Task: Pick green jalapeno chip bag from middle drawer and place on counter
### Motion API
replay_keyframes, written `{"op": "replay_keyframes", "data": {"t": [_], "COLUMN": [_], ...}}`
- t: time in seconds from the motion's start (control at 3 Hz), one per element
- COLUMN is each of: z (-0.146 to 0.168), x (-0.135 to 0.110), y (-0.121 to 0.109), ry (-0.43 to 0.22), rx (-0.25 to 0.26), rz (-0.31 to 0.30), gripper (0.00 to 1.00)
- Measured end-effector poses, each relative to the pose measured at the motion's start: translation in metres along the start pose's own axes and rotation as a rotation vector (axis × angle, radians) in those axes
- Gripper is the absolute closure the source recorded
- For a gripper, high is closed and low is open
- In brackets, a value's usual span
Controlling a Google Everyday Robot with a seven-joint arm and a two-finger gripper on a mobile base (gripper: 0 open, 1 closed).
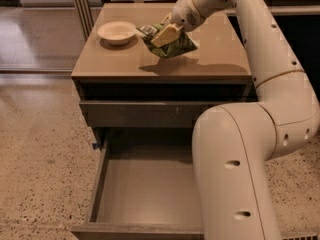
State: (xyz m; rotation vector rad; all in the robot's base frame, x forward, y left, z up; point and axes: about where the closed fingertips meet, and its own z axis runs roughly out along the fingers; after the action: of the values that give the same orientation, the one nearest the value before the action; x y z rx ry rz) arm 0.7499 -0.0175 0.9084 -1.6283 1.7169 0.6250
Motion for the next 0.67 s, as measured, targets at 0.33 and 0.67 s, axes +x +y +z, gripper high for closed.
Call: {"op": "replay_keyframes", "data": {"t": [0.33, 0.67], "z": [0.029, 0.051], "x": [0.018, 0.032], "y": [-0.013, -0.016], "ry": [0.050, 0.091], "rx": [0.003, -0.020], "rz": [0.032, 0.066], "gripper": [1.00, 1.00]}}
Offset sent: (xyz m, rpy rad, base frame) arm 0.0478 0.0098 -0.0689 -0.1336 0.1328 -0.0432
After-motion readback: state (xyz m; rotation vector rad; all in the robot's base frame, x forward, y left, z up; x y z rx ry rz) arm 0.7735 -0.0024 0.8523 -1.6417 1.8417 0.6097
